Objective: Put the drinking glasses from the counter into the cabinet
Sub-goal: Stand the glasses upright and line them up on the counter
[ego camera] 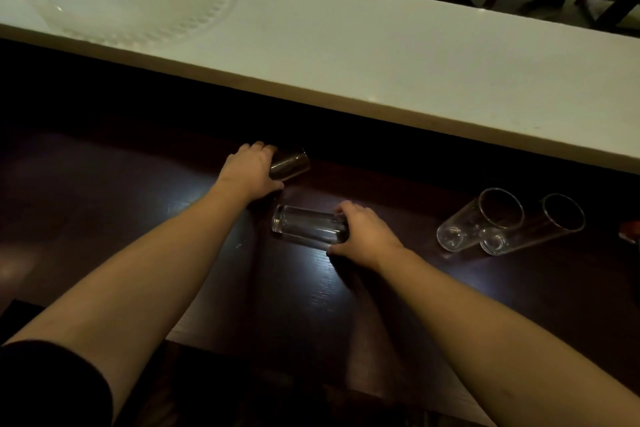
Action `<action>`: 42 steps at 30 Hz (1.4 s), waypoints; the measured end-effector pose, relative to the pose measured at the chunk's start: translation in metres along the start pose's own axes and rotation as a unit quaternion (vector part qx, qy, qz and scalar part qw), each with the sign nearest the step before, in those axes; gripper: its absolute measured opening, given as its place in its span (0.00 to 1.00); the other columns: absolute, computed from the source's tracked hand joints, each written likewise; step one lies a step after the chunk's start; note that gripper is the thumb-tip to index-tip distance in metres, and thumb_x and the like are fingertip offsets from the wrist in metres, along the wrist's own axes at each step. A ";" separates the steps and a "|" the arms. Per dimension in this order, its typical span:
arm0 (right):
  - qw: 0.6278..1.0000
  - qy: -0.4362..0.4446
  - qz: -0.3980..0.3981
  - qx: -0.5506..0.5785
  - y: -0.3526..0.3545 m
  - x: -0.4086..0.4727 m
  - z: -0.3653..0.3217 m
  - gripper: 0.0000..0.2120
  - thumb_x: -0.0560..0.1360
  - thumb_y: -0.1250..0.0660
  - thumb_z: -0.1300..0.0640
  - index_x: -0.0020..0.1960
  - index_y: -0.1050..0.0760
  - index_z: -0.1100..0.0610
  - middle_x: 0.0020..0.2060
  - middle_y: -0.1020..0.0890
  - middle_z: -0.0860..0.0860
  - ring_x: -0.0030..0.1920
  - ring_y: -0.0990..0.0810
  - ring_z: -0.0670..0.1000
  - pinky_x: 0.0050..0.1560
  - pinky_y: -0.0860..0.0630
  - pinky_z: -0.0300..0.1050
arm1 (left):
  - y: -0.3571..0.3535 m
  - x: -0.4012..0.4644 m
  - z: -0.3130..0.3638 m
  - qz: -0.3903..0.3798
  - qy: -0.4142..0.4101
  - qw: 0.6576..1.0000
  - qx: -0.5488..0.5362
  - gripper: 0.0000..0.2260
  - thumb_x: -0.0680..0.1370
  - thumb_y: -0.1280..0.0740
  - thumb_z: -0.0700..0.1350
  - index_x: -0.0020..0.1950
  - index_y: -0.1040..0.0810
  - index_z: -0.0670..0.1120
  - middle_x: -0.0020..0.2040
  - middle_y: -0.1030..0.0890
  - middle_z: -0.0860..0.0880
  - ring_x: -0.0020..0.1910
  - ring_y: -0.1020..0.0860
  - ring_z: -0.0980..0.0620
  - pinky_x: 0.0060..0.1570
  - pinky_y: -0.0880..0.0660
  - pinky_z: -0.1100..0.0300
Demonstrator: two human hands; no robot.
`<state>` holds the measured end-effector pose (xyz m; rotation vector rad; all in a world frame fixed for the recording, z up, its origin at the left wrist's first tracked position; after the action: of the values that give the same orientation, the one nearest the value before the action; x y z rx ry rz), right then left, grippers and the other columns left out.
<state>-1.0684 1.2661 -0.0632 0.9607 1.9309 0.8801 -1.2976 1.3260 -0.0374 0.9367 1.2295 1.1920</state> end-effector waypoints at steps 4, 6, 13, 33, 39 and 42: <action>0.998 -0.029 0.014 0.060 0.004 -0.015 0.010 0.32 0.60 0.19 0.41 0.57 0.32 0.45 0.54 0.22 0.48 0.55 0.22 0.51 0.54 0.24 0.47 | -0.002 -0.010 0.000 0.011 0.005 0.997 -0.074 0.42 0.69 0.23 0.56 0.77 0.37 0.45 0.68 0.28 0.42 0.66 0.30 0.39 0.65 0.29 0.42; 0.996 -0.029 0.038 0.080 0.009 -0.026 0.014 0.32 0.60 0.19 0.40 0.58 0.30 0.46 0.55 0.21 0.48 0.55 0.22 0.50 0.55 0.23 0.47 | 0.001 -0.019 0.003 0.041 -0.005 0.993 -0.112 0.42 0.68 0.23 0.56 0.77 0.36 0.44 0.67 0.27 0.42 0.65 0.28 0.39 0.66 0.29 0.46; 0.983 -0.010 0.124 0.131 0.042 -0.066 0.030 0.33 0.58 0.19 0.39 0.60 0.24 0.44 0.52 0.21 0.42 0.50 0.21 0.42 0.51 0.24 0.39 | 0.004 -0.055 0.024 0.123 -0.012 0.956 -0.267 0.36 0.65 0.21 0.56 0.69 0.28 0.50 0.55 0.27 0.54 0.51 0.25 0.56 0.53 0.28 0.61; 0.952 -0.034 0.242 0.182 0.103 -0.172 0.127 0.32 0.57 0.22 0.42 0.57 0.31 0.39 0.52 0.22 0.37 0.53 0.22 0.39 0.53 0.21 0.40 | -0.044 -0.118 0.200 0.059 -0.118 0.883 -0.450 0.31 0.60 0.18 0.52 0.57 0.28 0.69 0.55 0.27 0.66 0.54 0.21 0.64 0.51 0.22 0.69; 0.942 -0.064 0.239 0.227 0.108 -0.175 0.159 0.31 0.56 0.23 0.45 0.55 0.32 0.35 0.53 0.21 0.38 0.52 0.22 0.35 0.48 0.27 0.28 | -0.057 -0.122 0.240 0.045 -0.118 0.871 -0.476 0.31 0.62 0.17 0.44 0.58 0.26 0.62 0.56 0.25 0.63 0.58 0.23 0.64 0.55 0.23 0.67; 0.941 -0.066 0.230 0.239 0.109 -0.172 0.163 0.31 0.58 0.21 0.48 0.56 0.32 0.36 0.54 0.21 0.40 0.52 0.22 0.35 0.45 0.29 0.26 | -0.058 -0.121 0.249 0.045 -0.112 0.862 -0.493 0.31 0.62 0.17 0.41 0.57 0.25 0.63 0.56 0.24 0.60 0.58 0.22 0.62 0.56 0.22 0.64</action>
<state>-0.8256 1.2087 0.0129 1.7651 1.8678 0.5720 -1.0358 1.2180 -0.0373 0.3249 0.2651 1.4910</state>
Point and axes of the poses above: each hand's wrist, its own x-axis towards the middle knuckle, its own y-axis out of the back of the hand, z = x × y, the point moved 9 cm from there along x, towards the middle knuckle
